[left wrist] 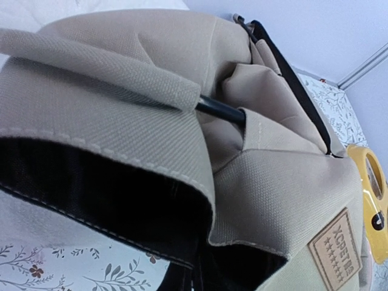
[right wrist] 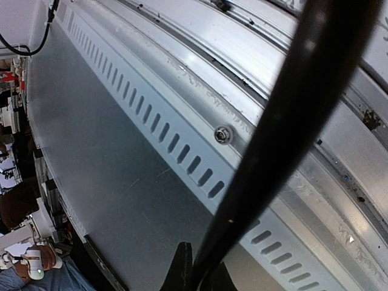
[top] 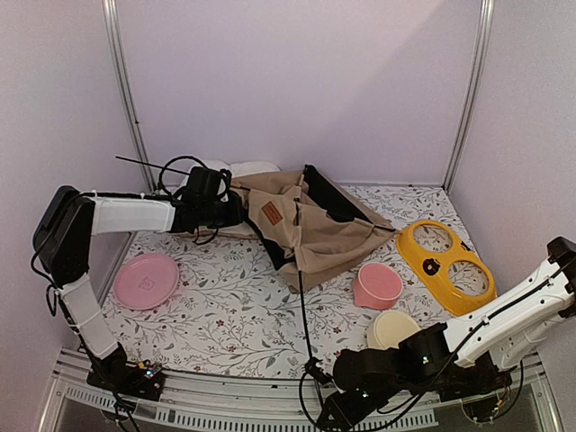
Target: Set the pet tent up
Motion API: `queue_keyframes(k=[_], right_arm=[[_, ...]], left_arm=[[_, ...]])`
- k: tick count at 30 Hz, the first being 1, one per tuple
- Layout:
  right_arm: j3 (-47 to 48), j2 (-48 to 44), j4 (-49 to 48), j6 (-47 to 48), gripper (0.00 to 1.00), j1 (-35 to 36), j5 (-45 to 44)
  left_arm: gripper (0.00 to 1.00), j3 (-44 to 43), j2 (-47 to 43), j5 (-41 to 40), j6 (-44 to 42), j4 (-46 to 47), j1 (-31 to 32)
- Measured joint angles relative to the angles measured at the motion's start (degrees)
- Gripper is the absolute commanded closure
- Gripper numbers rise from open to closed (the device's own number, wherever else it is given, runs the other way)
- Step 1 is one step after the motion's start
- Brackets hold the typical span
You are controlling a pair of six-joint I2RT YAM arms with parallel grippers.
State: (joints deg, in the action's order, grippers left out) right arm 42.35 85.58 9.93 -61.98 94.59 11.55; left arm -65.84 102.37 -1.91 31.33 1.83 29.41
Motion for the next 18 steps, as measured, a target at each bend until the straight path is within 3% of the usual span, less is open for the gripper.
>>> queue_keyframes(k=[4,9,14,18], right_arm=[[0.0,-4.0,0.6,1.4,1.00,-1.6,-0.5],[0.6,-7.1,1.4,4.5,1.00,-4.5,-0.4],[2.2,-7.8,2.4,7.8,1.00,-7.9,0.2],[3.5,-8.0,2.7,10.3,1.00,-10.2,1.5]], left_arm=[[0.84,0.0,-0.1,0.6,-0.8,0.2,-0.1],[0.63,1.4,-2.0,2.6,-1.9,1.2,-0.1],[0.41,6.0,-9.0,5.1,-2.7,2.7,0.8],[0.29,10.5,-16.0,6.1,-3.7,4.0,2.6]])
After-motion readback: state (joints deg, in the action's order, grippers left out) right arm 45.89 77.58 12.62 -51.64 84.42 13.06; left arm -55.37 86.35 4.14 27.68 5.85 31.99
